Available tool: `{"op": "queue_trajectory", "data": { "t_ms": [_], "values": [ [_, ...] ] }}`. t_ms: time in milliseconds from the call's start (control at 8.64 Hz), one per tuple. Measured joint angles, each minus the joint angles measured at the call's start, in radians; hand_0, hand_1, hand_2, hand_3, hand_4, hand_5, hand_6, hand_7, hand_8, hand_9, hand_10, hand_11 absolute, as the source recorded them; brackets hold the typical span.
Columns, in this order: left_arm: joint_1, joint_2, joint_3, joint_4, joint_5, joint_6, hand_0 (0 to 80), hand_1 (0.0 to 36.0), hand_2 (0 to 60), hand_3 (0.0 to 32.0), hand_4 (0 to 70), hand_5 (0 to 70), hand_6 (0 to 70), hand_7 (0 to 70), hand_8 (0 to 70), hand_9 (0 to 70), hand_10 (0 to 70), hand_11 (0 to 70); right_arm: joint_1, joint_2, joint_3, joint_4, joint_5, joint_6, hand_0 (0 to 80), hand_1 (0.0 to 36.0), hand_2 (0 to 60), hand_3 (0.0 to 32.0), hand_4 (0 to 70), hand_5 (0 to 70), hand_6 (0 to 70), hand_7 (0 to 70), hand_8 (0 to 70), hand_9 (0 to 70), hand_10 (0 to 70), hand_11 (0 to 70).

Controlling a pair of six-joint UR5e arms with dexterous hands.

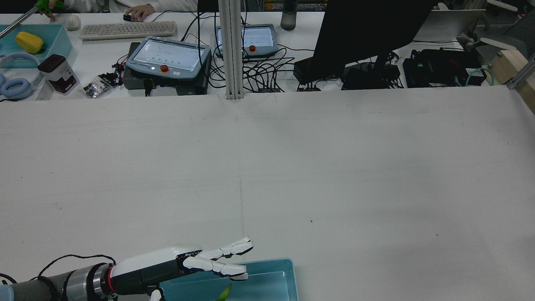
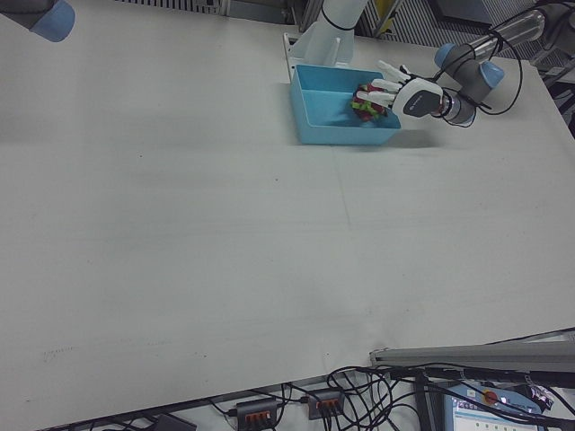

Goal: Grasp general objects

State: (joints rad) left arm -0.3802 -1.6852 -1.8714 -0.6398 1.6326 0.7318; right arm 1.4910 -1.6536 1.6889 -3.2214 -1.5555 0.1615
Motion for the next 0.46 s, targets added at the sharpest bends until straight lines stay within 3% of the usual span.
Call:
{"op": "queue_trajectory", "data": {
  "t_ms": [116,231,347,463],
  "values": [
    [-0.037,0.028,0.005,0.008,-0.004,-0.006,57.5,20.7,0.0,0.0,16.7,0.0,4.5,7.7,0.0,0.1,0.0,0.0,0.0,0.0,0.0,0.0,0.0,0.0,0.0,0.0,0.0,0.0,0.0,0.0,0.0,0.0,0.0,0.0,0.0,0.0],
    [-0.106,0.046,0.012,0.031,-0.008,-0.012,56.5,20.0,0.4,0.0,17.5,5.5,5.1,8.3,0.0,0.2,0.0,0.0,0.0,0.0,0.0,0.0,0.0,0.0,0.0,0.0,0.0,0.0,0.0,0.0,0.0,0.0,0.0,0.0,0.0,0.0],
    [-0.191,0.054,0.029,0.067,-0.011,-0.017,55.3,19.0,0.5,0.0,8.5,70.0,6.1,9.7,0.2,0.5,0.0,0.0,0.0,0.0,0.0,0.0,0.0,0.0,0.0,0.0,0.0,0.0,0.0,0.0,0.0,0.0,0.0,0.0,0.0,0.0],
    [-0.289,0.055,0.065,0.095,-0.013,-0.02,54.0,17.7,0.0,0.0,15.8,23.2,6.2,9.0,0.2,0.4,0.0,0.0,0.0,0.0,0.0,0.0,0.0,0.0,0.0,0.0,0.0,0.0,0.0,0.0,0.0,0.0,0.0,0.0,0.0,0.0]
  ]
}}
